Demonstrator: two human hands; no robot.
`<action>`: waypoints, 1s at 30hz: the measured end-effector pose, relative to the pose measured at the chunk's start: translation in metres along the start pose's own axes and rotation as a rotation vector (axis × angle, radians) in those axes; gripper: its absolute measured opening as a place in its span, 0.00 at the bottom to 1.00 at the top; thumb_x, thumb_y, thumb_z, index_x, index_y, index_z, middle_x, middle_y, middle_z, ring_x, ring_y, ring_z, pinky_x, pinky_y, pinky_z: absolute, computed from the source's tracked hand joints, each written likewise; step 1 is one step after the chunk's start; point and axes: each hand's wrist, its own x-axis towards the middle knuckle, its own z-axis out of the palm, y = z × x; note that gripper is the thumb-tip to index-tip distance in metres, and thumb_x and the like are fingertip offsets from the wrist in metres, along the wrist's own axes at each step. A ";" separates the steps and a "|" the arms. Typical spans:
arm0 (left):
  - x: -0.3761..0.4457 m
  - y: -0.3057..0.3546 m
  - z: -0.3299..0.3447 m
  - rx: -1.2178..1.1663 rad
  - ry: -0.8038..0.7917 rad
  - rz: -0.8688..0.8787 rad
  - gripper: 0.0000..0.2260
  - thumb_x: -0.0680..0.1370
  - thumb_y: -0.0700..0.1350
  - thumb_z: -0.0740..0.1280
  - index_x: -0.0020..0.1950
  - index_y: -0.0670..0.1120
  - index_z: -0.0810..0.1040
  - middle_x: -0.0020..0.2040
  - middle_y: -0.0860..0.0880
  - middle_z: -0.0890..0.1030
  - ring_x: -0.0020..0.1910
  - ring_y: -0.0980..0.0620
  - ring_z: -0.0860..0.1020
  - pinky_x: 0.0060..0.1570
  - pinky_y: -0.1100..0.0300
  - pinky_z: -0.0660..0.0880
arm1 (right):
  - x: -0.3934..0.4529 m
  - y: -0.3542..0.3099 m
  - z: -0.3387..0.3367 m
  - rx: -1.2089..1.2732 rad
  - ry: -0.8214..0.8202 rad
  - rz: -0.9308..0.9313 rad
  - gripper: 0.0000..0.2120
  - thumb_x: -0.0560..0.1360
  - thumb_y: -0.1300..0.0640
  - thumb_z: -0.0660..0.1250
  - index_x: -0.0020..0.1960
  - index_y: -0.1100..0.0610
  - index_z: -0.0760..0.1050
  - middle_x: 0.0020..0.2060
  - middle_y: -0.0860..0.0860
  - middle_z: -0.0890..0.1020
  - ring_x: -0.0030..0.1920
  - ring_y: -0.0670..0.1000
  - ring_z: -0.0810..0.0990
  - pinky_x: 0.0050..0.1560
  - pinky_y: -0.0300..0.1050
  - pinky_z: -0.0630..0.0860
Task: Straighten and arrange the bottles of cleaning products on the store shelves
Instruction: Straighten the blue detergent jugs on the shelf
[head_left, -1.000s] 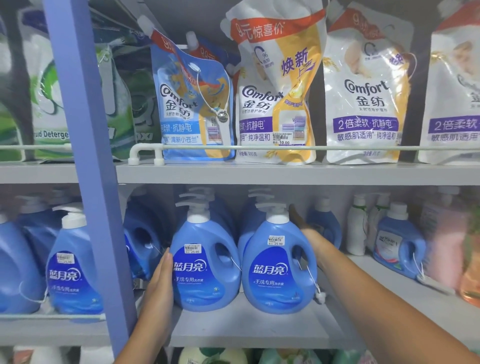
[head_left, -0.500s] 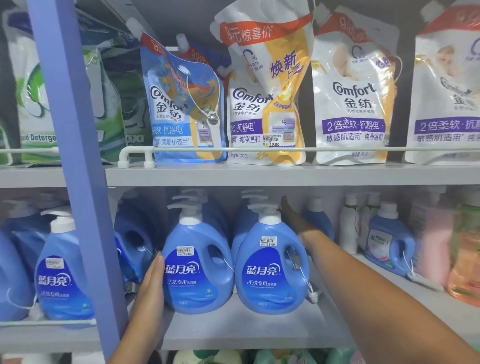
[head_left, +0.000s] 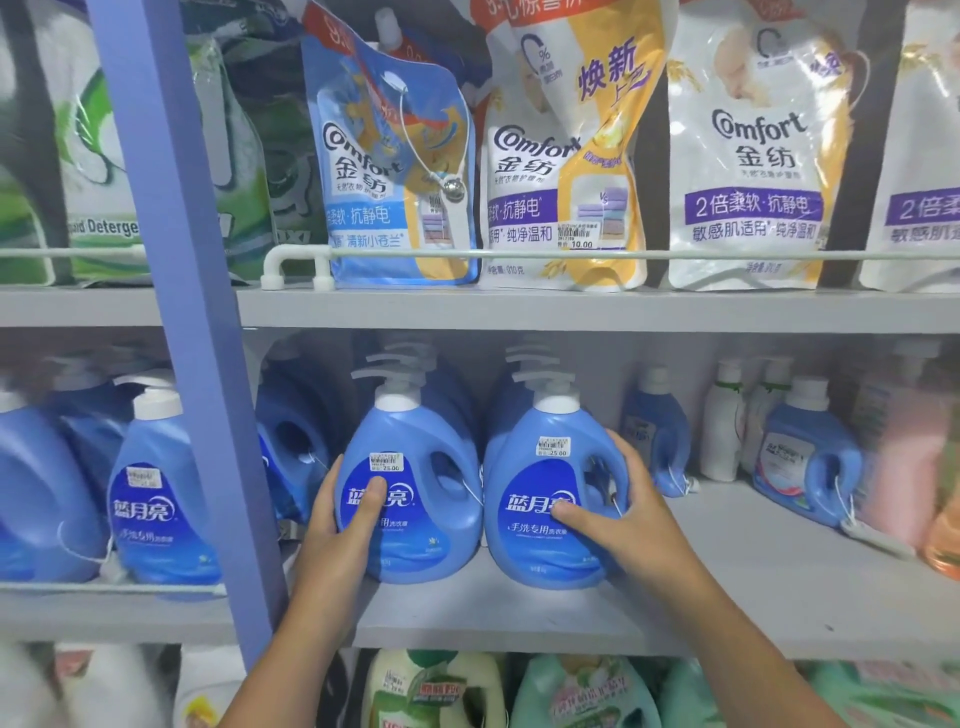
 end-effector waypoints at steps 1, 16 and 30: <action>-0.001 0.002 0.001 -0.009 0.001 -0.004 0.28 0.72 0.61 0.74 0.71 0.61 0.74 0.59 0.52 0.86 0.58 0.47 0.84 0.58 0.41 0.81 | -0.001 -0.002 0.002 0.006 -0.007 -0.008 0.41 0.67 0.56 0.84 0.74 0.41 0.68 0.63 0.42 0.81 0.62 0.45 0.82 0.50 0.46 0.85; -0.061 0.015 0.043 0.284 0.226 0.455 0.27 0.75 0.58 0.74 0.73 0.59 0.71 0.74 0.57 0.73 0.75 0.55 0.70 0.74 0.46 0.68 | -0.008 0.011 -0.046 -0.191 0.065 0.064 0.42 0.67 0.32 0.75 0.76 0.37 0.65 0.71 0.33 0.72 0.70 0.38 0.72 0.63 0.38 0.74; -0.047 -0.039 0.357 0.449 -0.113 0.091 0.09 0.75 0.47 0.73 0.51 0.45 0.78 0.46 0.44 0.83 0.47 0.45 0.82 0.47 0.54 0.74 | 0.092 0.012 -0.239 -0.977 0.285 0.304 0.22 0.78 0.40 0.54 0.44 0.57 0.75 0.39 0.54 0.79 0.47 0.57 0.78 0.50 0.46 0.75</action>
